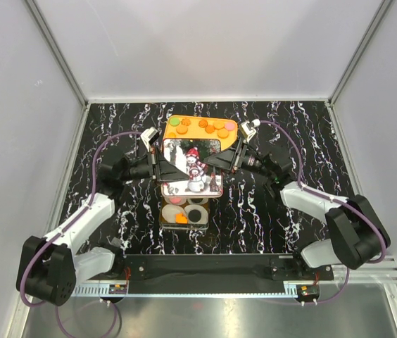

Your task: Pack the cookies

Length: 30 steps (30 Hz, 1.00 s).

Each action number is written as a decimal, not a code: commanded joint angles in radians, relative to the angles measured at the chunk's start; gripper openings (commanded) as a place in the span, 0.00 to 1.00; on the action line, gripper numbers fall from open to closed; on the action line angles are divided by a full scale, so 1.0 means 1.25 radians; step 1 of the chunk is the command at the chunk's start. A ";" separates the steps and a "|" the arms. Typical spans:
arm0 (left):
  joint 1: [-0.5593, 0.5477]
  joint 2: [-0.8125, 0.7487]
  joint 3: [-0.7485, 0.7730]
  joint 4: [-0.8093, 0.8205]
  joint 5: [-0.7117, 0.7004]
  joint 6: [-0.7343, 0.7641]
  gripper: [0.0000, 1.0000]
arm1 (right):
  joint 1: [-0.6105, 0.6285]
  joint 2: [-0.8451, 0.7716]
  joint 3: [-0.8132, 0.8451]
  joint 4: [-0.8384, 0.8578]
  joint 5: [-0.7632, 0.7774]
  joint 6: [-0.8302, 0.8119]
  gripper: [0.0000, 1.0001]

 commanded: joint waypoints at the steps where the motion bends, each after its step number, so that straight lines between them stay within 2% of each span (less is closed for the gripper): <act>1: -0.009 0.011 0.049 -0.051 -0.002 0.047 0.06 | 0.002 0.014 0.002 0.114 -0.041 0.047 0.45; 6: -0.013 0.020 0.054 -0.071 -0.014 0.069 0.08 | 0.002 0.011 -0.014 0.114 -0.043 0.047 0.41; 9: -0.014 0.026 0.052 -0.082 -0.021 0.079 0.12 | 0.002 0.008 -0.019 0.113 -0.038 0.049 0.31; 10: -0.014 0.027 0.052 -0.085 -0.019 0.082 0.19 | 0.003 0.008 -0.022 0.113 -0.033 0.052 0.20; 12: -0.014 0.024 0.057 -0.119 -0.023 0.104 0.25 | 0.002 0.013 -0.022 0.115 -0.028 0.064 0.11; 13: -0.014 0.023 0.062 -0.142 -0.025 0.117 0.31 | 0.002 0.016 -0.022 0.119 -0.024 0.071 0.07; 14: -0.014 0.021 0.070 -0.162 -0.028 0.132 0.43 | 0.001 0.018 -0.025 0.131 -0.019 0.079 0.00; 16: -0.014 0.013 0.074 -0.211 -0.035 0.167 0.54 | 0.000 0.022 -0.031 0.139 -0.008 0.098 0.00; 17: -0.014 0.009 0.077 -0.221 -0.037 0.176 0.67 | 0.000 0.021 -0.034 0.145 -0.007 0.102 0.00; 18: -0.014 0.005 0.077 -0.234 -0.043 0.186 0.74 | -0.003 0.022 -0.036 0.150 -0.006 0.111 0.00; 20: -0.012 -0.009 0.081 -0.271 -0.051 0.207 0.82 | -0.010 0.014 -0.053 0.159 0.008 0.120 0.00; 24: 0.017 -0.025 0.087 -0.418 -0.082 0.297 0.89 | -0.045 -0.008 -0.076 0.164 0.009 0.139 0.00; 30: 0.104 -0.042 0.106 -0.649 -0.153 0.447 0.90 | -0.080 -0.063 -0.109 0.119 0.020 0.136 0.00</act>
